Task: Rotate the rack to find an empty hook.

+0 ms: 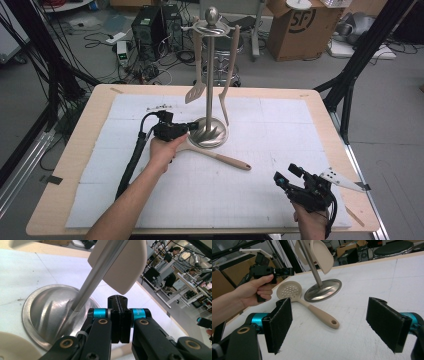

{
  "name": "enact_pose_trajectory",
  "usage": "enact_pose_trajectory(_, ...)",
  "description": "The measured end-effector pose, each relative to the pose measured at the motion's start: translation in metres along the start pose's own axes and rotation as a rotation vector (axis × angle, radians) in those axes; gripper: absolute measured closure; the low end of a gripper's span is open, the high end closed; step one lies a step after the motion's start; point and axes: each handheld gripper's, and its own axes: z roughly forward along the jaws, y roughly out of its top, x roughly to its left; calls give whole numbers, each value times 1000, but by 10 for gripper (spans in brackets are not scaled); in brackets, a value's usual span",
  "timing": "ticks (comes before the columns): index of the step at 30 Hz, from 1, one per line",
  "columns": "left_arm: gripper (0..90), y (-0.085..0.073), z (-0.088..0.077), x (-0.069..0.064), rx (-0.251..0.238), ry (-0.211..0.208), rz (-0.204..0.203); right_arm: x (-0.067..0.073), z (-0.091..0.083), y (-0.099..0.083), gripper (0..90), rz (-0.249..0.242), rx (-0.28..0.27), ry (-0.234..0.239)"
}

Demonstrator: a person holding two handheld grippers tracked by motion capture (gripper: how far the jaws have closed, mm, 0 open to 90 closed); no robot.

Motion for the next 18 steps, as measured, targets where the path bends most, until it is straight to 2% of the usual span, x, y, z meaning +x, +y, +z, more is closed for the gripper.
enact_pose_trajectory(18, 898, 0, 0, 2, 0, 20, 2, 0, 1, -1, 199, -4, 5, 1)
